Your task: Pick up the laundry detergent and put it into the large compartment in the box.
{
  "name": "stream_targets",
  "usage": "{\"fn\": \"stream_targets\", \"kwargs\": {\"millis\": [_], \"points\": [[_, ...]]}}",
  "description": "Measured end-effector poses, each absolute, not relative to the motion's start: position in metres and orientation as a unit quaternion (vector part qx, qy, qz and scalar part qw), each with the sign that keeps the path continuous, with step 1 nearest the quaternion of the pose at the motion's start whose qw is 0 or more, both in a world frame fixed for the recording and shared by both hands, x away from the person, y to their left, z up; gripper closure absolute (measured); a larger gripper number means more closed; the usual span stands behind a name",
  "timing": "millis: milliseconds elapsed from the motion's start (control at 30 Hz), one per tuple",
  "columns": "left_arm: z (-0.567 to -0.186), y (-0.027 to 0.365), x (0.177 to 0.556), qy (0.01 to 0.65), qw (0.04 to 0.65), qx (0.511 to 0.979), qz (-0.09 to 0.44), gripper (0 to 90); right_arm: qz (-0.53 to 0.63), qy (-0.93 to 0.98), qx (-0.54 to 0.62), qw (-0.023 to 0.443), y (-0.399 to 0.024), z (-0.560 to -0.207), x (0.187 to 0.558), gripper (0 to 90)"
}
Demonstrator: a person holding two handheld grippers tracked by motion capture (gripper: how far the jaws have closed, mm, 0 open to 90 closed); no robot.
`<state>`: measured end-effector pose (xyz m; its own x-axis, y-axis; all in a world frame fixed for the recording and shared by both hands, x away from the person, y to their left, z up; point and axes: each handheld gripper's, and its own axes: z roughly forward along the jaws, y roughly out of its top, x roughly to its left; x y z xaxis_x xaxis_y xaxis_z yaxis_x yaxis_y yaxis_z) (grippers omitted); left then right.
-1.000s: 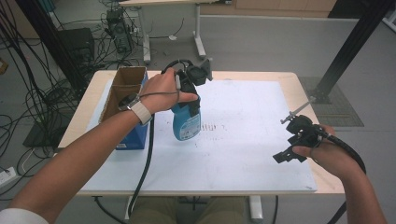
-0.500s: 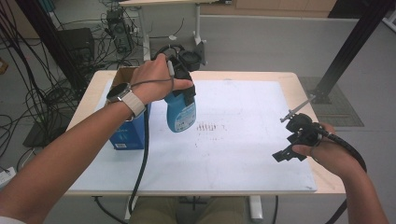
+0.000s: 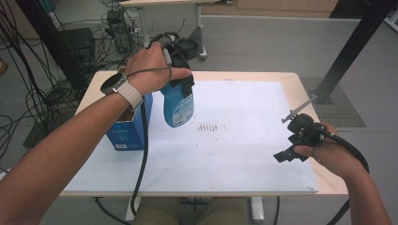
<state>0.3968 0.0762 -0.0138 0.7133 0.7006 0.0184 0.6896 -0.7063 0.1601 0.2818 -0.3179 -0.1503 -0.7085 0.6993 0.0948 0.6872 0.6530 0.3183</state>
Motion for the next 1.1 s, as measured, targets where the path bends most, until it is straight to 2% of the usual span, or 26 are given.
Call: {"fn": "stream_targets", "kwargs": {"millis": [1100], "points": [[0.034,0.116,0.404,0.503,0.071,0.860,0.046,39.1,0.181,0.916,0.357,0.029,-0.316,-0.144,0.285,10.5]]}}
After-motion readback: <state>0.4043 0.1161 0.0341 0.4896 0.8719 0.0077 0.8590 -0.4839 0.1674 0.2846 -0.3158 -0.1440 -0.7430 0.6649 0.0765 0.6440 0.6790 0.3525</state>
